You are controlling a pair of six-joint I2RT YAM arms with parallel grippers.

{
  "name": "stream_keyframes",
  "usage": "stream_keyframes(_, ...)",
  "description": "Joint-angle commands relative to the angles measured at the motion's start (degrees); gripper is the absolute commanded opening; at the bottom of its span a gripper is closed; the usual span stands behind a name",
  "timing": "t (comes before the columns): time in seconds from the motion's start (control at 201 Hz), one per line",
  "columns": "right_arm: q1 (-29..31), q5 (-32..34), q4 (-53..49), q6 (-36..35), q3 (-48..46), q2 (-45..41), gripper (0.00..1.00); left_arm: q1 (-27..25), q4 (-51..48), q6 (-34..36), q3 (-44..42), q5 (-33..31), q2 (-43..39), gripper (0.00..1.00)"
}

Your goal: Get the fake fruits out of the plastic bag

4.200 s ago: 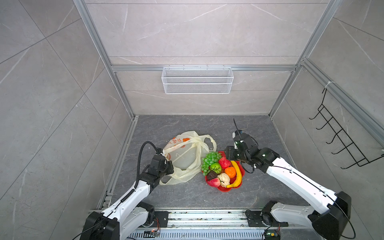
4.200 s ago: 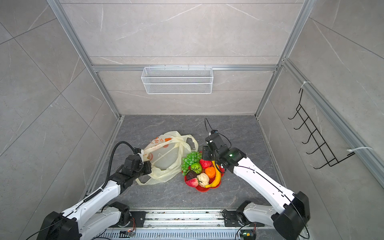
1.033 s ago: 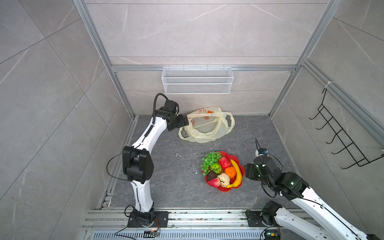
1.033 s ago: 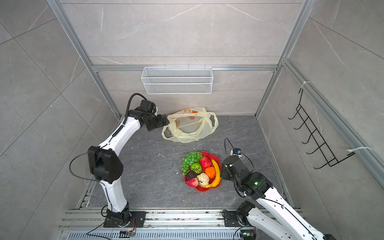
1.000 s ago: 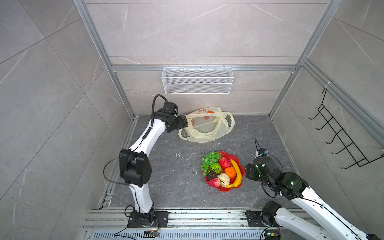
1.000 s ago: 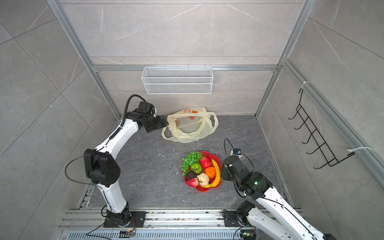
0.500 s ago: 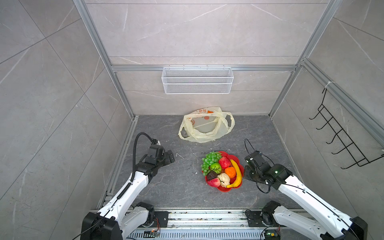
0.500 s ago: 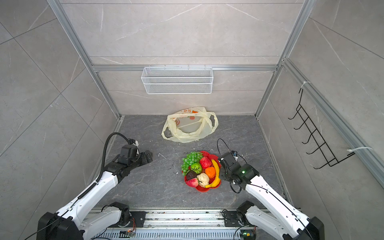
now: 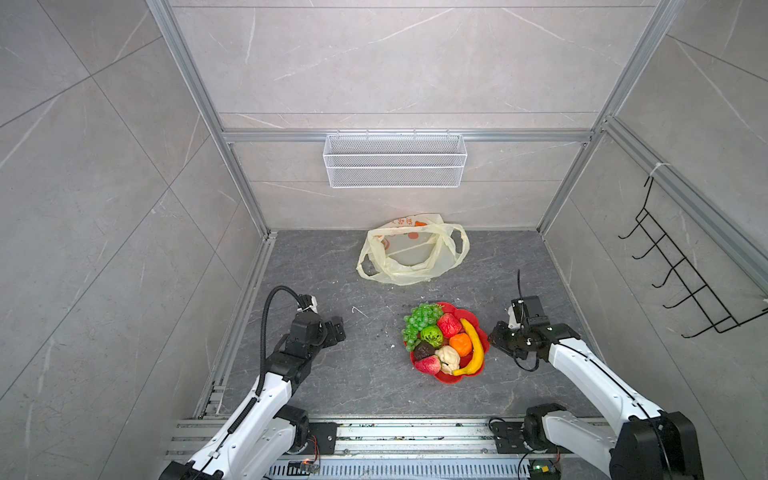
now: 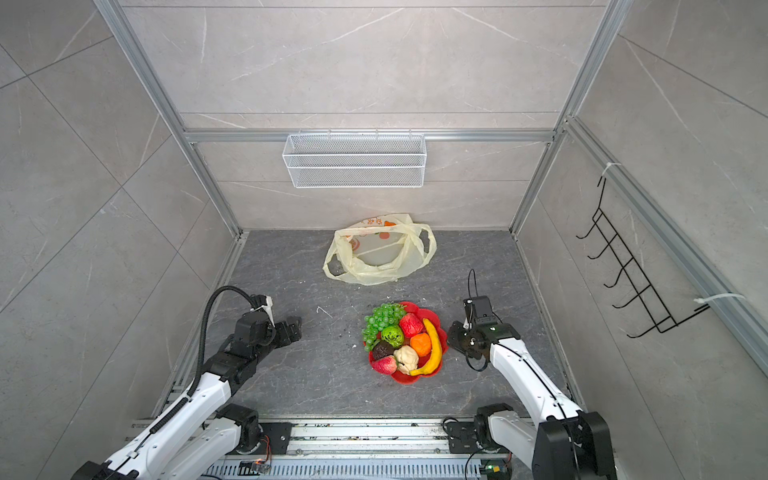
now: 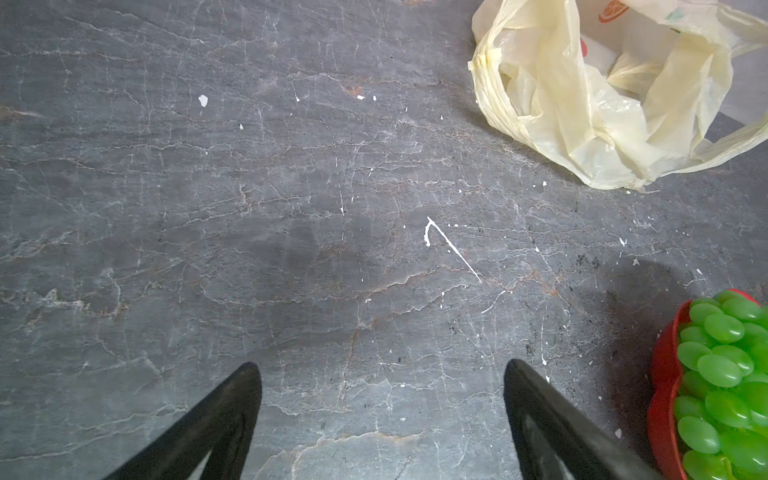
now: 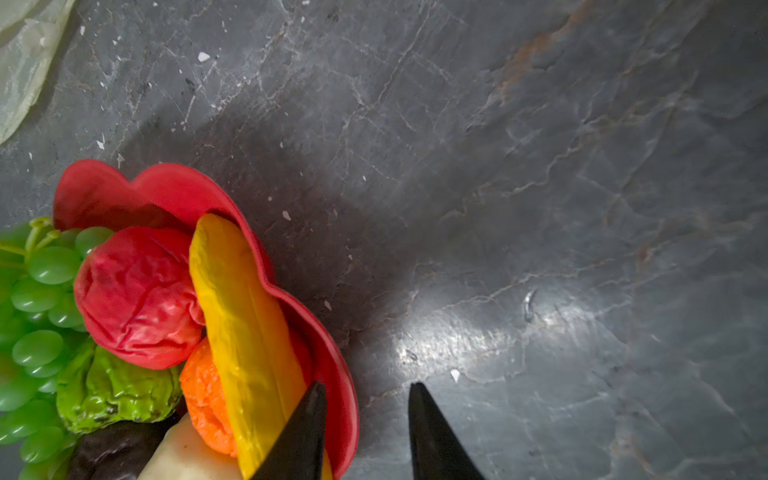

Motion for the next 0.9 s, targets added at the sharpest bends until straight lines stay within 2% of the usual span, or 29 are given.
stream_keyframes(0.0,-1.7,-5.6,4.1,-1.6,-1.9,0.9,0.37,0.0,2.9,1.5,0.3,-0.7,0.4,0.93)
stream_keyframes(0.159,-2.8,-9.6,7.7,-1.6,-3.7,2.7,0.35,0.0,3.3,1.5,0.4,-0.7,1.3,0.93)
stream_keyframes(0.433,-2.9,-13.0,10.7,-1.2,-4.9,4.3,0.18,0.0,4.1,1.7,0.8,-0.2,3.7,0.93)
stream_keyframes(0.543,-2.9,-13.3,11.1,-1.2,-5.3,3.9,0.14,0.0,4.4,1.7,0.8,-0.1,4.0,0.93)
stream_keyframes(0.891,-2.6,-15.2,17.1,2.5,-8.2,4.5,0.10,0.0,4.6,1.7,0.9,0.1,4.7,0.93)
